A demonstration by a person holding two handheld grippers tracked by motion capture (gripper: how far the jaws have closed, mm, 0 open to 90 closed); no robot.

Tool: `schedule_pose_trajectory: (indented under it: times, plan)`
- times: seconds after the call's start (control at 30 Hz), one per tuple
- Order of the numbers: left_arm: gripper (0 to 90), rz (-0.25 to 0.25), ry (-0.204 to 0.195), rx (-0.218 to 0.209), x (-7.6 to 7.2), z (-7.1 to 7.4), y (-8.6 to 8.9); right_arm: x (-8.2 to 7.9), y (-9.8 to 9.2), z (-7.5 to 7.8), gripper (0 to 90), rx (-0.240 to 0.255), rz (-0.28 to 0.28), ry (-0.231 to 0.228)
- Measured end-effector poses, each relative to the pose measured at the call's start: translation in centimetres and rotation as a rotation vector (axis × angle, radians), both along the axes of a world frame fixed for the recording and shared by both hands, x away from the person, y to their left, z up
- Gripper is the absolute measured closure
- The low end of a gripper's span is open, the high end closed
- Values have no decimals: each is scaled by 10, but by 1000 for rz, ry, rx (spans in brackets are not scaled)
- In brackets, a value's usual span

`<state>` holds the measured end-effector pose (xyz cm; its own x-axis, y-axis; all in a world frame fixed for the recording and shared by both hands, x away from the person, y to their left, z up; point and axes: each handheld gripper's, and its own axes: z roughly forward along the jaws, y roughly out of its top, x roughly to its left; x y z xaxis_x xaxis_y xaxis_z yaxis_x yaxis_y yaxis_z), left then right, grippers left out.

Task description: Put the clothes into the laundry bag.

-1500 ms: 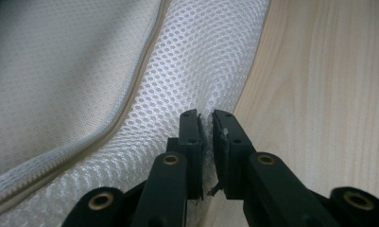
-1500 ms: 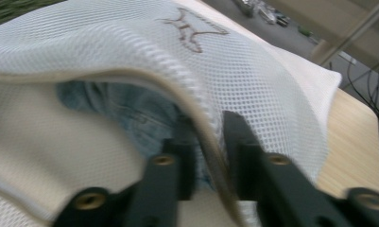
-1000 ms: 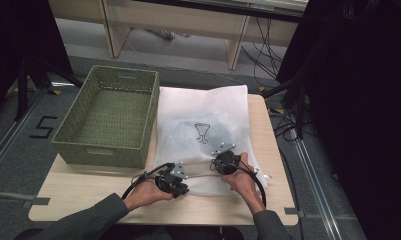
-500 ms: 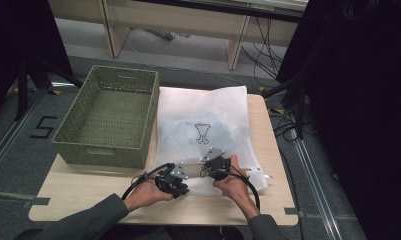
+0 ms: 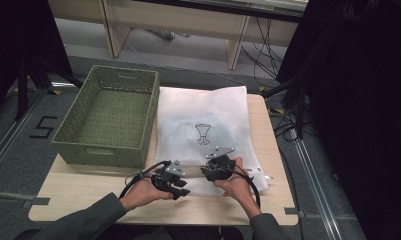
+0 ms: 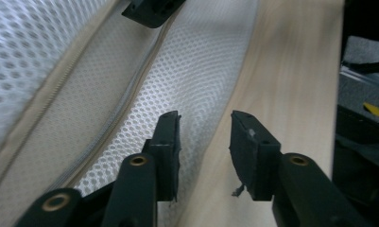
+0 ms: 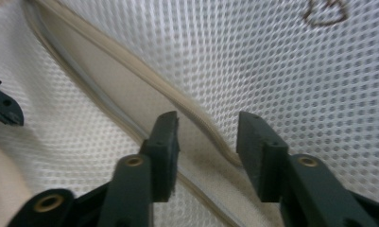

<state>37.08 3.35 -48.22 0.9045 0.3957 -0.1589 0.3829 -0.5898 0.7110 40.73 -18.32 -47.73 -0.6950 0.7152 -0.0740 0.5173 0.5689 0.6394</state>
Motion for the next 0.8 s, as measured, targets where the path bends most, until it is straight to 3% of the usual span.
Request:
schedule_pose_trajectory:
  times: [0.2,0.33,0.37,0.4,0.47,0.57,0.8]
  plan:
    - [490,32,-16,-41,-6,18,17,-5,-13,15,453,126,-41,10]
    - [439,61,-28,-49,-9,25,30,-8,-20,20,418,165,-47,15]
    - [425,67,-30,-49,-9,26,34,-9,-20,17,413,207,-59,-25]
    - [412,75,-32,-49,-10,27,37,-10,-22,21,407,191,-47,10]
    - [385,89,-35,-46,-10,29,43,-12,-24,24,397,200,-50,14]
    - [358,104,-40,-36,-12,30,51,-13,-27,25,384,208,-37,-14]
    - [313,128,-63,-13,-14,29,64,-16,-34,30,358,261,-60,-14]
